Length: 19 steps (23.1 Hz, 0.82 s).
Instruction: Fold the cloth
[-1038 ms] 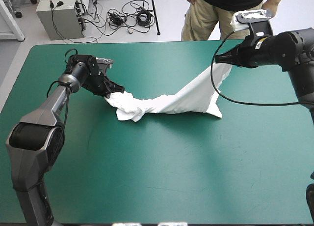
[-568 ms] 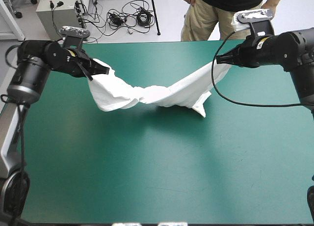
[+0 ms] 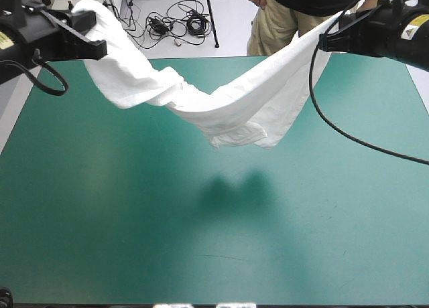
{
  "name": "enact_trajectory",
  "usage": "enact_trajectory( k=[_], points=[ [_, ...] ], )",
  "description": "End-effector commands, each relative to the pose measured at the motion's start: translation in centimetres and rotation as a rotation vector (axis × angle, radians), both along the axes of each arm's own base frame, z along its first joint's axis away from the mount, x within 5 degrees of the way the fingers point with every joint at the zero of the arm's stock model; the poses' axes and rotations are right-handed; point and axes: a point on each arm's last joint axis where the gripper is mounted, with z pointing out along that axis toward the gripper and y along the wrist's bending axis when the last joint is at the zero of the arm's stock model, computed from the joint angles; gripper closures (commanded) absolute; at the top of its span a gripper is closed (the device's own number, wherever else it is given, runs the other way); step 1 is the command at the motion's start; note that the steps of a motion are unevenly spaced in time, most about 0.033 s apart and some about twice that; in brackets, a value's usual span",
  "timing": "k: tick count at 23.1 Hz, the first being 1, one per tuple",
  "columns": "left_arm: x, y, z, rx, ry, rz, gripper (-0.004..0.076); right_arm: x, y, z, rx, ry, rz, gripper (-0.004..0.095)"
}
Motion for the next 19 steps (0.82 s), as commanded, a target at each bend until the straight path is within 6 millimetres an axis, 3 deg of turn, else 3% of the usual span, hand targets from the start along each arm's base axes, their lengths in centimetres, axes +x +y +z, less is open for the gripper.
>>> enact_trajectory(
  k=[1,3,7,9,11,15,19],
  points=[
    [-3.8,0.3,4.1,-0.105,-0.219,-0.036,0.0733,-3.3,-0.7,2.9,0.037,-0.166,0.002,0.0925],
    [-5.0,0.3,5.0,-0.119,-0.247,-0.061,0.0733,-4.7,-1.0,3.4,0.038,-0.179,0.004,0.0925],
    [-9.7,0.6,5.7,-0.092,-0.3,-0.117,0.0733,-10.0,-2.1,3.9,0.028,-0.172,0.012,0.0925],
    [-11.0,0.7,4.5,-0.058,-0.269,-0.122,0.0733,-12.5,-2.7,3.4,0.025,-0.165,0.006,0.0925],
    [-10.4,0.2,1.9,-0.005,-0.15,-0.141,0.0733,-13.2,-2.9,1.6,0.008,-0.104,0.002,0.0925],
    [-7.4,-0.8,-2.6,0.026,0.058,-0.144,0.0733,-11.7,-2.8,-1.7,-0.033,0.01,-0.019,0.0925],
    [-3.4,-2.0,-7.6,0.038,0.213,-0.12,0.0733,-7.7,-2.0,-5.6,-0.047,0.113,-0.02,0.0925]
  ],
)
